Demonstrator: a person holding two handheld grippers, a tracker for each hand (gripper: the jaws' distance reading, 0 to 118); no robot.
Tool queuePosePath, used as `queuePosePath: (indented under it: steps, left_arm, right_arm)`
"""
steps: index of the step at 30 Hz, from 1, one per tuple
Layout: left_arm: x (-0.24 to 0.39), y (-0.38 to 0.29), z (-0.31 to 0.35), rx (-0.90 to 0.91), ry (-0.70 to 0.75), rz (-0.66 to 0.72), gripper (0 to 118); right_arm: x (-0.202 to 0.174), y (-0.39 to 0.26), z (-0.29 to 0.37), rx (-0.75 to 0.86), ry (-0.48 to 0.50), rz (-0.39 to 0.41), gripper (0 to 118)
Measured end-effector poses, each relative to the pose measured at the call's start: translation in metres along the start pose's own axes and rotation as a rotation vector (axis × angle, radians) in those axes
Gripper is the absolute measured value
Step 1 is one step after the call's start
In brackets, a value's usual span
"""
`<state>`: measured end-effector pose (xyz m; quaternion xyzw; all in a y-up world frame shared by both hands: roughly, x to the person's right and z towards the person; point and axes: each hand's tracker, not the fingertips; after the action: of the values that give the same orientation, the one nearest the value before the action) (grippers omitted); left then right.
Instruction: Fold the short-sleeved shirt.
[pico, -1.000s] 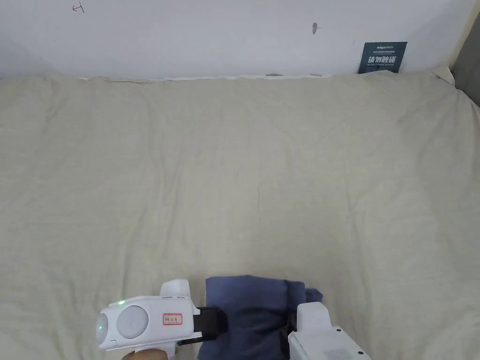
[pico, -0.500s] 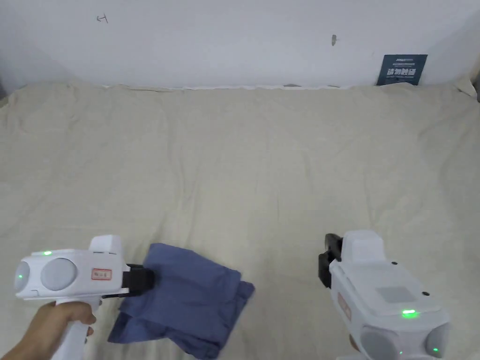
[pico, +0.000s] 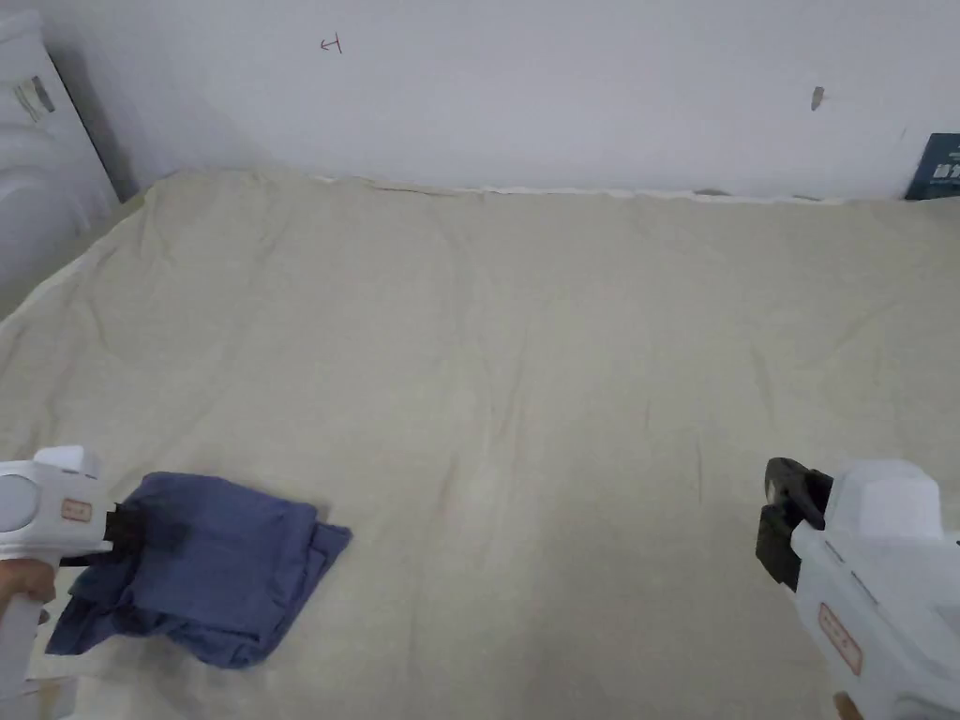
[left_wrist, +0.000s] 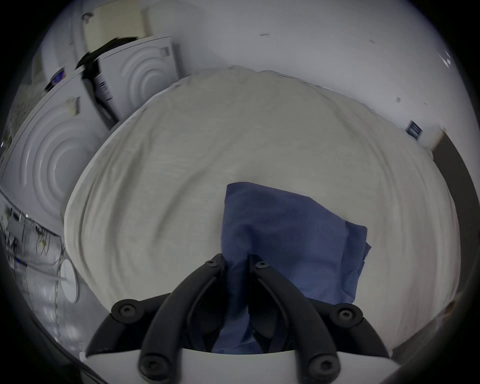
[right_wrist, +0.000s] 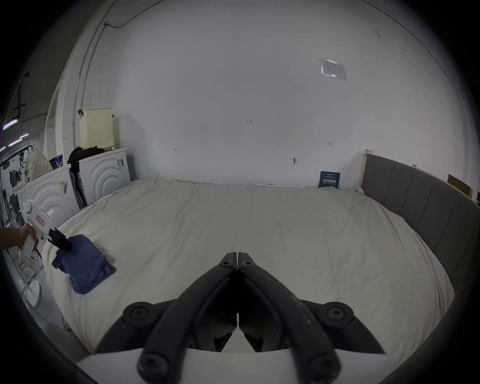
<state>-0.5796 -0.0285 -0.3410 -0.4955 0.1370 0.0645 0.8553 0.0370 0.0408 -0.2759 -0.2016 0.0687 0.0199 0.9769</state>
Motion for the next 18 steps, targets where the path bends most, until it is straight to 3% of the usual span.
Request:
queuePosePath:
  steps: [2, 3, 4, 5, 6, 7, 8, 12, 18]
  left_arm:
    - [-0.006, -0.001, -0.004, -0.005, 0.013, 0.015, 18]
    - [-0.010, -0.002, -0.004, -0.006, 0.009, 0.019, 25]
    - [-0.011, -0.003, -0.003, -0.004, 0.006, 0.030, 38]
    - [-0.012, -0.006, -0.001, 0.009, 0.012, 0.039, 61]
    - [0.005, -0.010, 0.011, 0.020, 0.018, 0.045, 94]
    - [0.007, -0.011, 0.015, 0.028, 0.017, 0.047, 113]
    - [0.010, -0.013, 0.021, 0.049, 0.008, 0.049, 118]
    - [0.036, -0.013, 0.058, 0.158, -0.002, 0.060, 110]
    - [0.088, -0.009, 0.139, 0.369, -0.018, 0.120, 108]
  right_arm:
    - [-0.003, 0.000, -0.005, -0.004, 0.001, 0.005, 1]
    - [-0.004, 0.000, -0.007, -0.009, 0.004, 0.005, 1]
    - [-0.004, 0.000, -0.007, -0.011, 0.007, 0.004, 1]
    - [-0.004, 0.000, -0.008, -0.012, 0.005, 0.005, 1]
    - [-0.004, 0.001, -0.007, -0.014, 0.002, 0.009, 1]
    - [-0.003, 0.001, -0.006, -0.015, 0.000, 0.011, 1]
    - [-0.001, 0.002, -0.003, -0.013, -0.003, 0.009, 1]
    - [0.008, 0.008, 0.015, 0.017, -0.022, 0.000, 1]
    - [0.028, 0.031, 0.061, 0.128, -0.067, -0.008, 1]
